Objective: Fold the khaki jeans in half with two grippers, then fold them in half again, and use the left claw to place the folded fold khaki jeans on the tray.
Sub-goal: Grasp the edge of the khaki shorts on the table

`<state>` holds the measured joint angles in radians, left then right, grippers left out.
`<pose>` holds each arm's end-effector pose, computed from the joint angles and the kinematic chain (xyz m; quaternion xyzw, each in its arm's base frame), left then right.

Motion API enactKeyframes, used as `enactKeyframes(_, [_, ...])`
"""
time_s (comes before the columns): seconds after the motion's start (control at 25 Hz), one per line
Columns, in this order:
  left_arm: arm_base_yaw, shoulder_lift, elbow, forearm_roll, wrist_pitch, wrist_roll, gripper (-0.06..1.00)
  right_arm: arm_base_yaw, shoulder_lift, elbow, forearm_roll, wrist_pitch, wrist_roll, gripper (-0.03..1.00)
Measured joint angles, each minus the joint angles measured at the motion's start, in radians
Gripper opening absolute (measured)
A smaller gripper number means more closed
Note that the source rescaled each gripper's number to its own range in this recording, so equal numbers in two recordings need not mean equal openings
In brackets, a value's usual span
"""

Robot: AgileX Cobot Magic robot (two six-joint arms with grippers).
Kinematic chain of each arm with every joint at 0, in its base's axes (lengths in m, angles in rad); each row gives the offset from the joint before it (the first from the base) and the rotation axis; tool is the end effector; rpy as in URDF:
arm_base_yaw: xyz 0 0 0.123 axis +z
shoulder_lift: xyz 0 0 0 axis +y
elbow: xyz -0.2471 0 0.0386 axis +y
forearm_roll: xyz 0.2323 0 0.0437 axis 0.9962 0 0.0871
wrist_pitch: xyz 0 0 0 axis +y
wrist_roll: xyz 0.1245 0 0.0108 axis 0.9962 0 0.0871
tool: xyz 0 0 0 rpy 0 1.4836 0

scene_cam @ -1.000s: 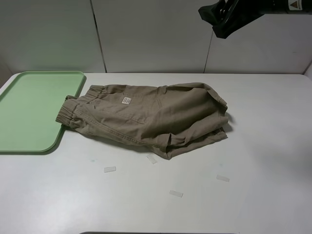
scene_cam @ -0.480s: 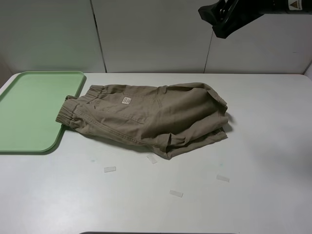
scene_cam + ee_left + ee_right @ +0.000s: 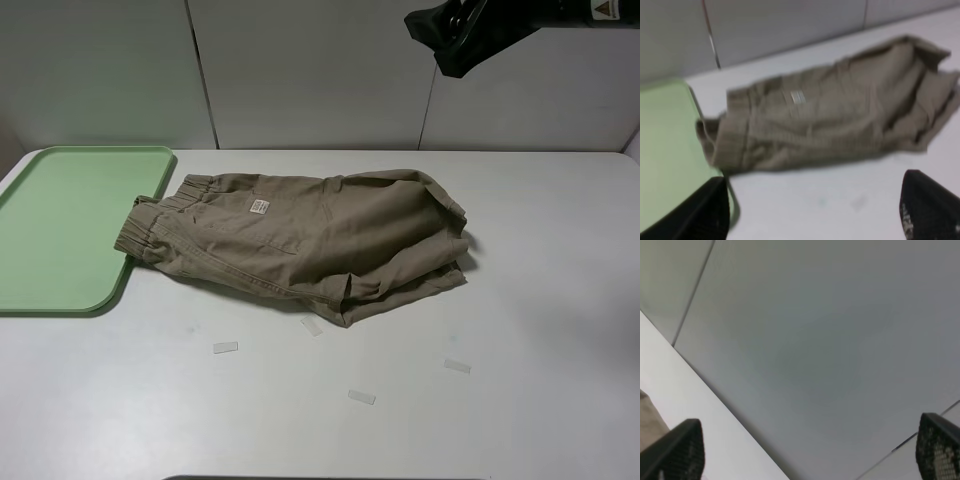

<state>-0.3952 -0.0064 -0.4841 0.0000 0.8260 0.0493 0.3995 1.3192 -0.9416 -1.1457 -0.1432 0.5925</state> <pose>0.0536 -0.0224 0.2772 0.1740 0.7698 -0.1057 0.6049 0.2964 0.1427 0.2985 -0.3933 0.6774 0.0045 0.6217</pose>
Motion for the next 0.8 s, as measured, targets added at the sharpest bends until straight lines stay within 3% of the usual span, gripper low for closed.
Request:
enactKeyframes(0.48, [0.0,-0.001,-0.01,-0.047,0.055,0.006,0.73,0.0,0.0,0.0,0.04,0.0,0.0,0.92])
enactKeyframes(0.68, [0.0,-0.001,-0.019,-0.041,0.206,-0.007,0.73,0.0,0.0,0.0,0.041,0.0,0.0,0.92])
enactKeyframes(0.8, [0.0,-0.001,-0.011,-0.033,0.228,-0.012,0.73,0.0,0.0,0.0,0.041,0.0,0.0,0.92])
